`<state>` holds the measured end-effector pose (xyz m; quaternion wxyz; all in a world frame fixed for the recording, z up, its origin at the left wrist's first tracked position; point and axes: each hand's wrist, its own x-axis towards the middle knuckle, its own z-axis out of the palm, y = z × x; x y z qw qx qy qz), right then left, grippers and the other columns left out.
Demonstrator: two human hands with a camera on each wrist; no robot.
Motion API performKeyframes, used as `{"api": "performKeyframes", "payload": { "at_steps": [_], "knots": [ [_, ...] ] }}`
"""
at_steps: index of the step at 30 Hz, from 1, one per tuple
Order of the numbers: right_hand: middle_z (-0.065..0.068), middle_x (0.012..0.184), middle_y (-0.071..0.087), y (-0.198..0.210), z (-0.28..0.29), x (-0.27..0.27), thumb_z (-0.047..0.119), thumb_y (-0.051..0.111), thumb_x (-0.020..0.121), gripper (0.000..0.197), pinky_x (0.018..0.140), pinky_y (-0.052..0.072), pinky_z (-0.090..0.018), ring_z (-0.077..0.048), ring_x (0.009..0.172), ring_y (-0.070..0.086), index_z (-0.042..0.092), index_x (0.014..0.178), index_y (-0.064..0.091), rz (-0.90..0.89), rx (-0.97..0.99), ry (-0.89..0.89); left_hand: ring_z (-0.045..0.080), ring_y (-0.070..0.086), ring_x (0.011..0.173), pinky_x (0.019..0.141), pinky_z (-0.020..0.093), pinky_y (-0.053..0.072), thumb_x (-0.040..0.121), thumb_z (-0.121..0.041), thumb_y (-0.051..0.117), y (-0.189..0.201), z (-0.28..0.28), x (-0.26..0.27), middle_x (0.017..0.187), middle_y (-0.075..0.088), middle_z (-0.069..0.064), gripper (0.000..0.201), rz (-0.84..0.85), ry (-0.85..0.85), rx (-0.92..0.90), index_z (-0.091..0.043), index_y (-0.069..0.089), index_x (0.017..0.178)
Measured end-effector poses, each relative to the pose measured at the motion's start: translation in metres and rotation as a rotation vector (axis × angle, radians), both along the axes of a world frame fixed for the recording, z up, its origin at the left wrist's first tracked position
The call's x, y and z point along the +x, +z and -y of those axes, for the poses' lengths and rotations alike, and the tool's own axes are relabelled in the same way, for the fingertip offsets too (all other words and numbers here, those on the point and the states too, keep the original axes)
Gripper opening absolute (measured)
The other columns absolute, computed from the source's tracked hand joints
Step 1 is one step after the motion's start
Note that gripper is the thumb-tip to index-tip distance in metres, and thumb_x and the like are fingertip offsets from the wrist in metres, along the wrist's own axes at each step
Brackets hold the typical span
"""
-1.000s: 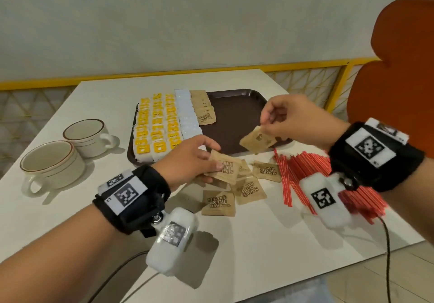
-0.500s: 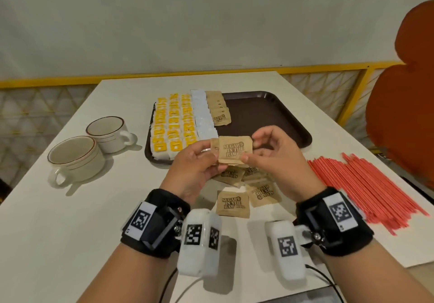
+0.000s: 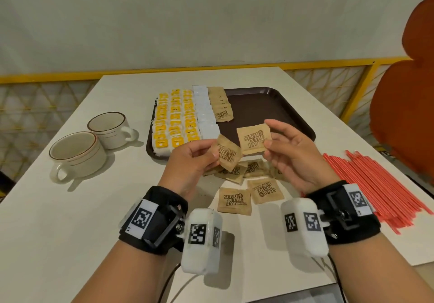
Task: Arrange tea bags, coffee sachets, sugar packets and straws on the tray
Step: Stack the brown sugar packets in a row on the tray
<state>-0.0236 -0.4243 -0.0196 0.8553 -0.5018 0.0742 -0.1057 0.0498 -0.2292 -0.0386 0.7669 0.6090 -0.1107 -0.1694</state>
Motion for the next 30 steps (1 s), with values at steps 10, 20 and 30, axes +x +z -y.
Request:
{"api": "performKeyframes", "payload": {
  "at_steps": [10, 20, 30],
  "knots": [
    [-0.014, 0.099, 0.072, 0.005, -0.028, 0.001, -0.011, 0.063, 0.082, 0.044, 0.065, 0.058, -0.024, -0.022, 0.083, 0.070, 0.011, 0.120, 0.059, -0.105, -0.508, 0.403, 0.023, 0.069, 0.075, 0.071, 0.037, 0.054, 0.065, -0.009, 0.074, 0.011, -0.009, -0.002, 0.091, 0.074, 0.011, 0.043, 0.029, -0.066, -0.015, -0.013, 0.061, 0.106],
    [-0.023, 0.109, 0.067, 0.003, -0.024, 0.001, -0.007, 0.056, 0.084, 0.035, 0.063, 0.055, -0.018, -0.021, 0.087, 0.068, -0.002, 0.118, 0.057, -0.122, 0.152, 0.164, 0.019, 0.058, 0.116, 0.095, 0.031, 0.044, 0.086, -0.050, 0.039, 0.017, 0.003, -0.011, 0.124, 0.063, 0.009, 0.060, -0.151, -0.254, -0.156, -0.012, 0.055, 0.129],
    [-0.002, 0.077, 0.066, 0.028, 0.007, 0.001, 0.001, 0.071, 0.080, 0.017, 0.063, 0.052, -0.021, -0.012, 0.070, 0.062, 0.010, 0.093, 0.066, -0.174, -0.751, -0.028, 0.027, 0.071, 0.079, 0.065, 0.038, 0.060, 0.104, -0.018, 0.034, 0.018, -0.001, -0.005, 0.091, 0.072, 0.016, 0.028, -0.317, -0.045, -0.310, -0.007, 0.057, 0.115]
  ]
}}
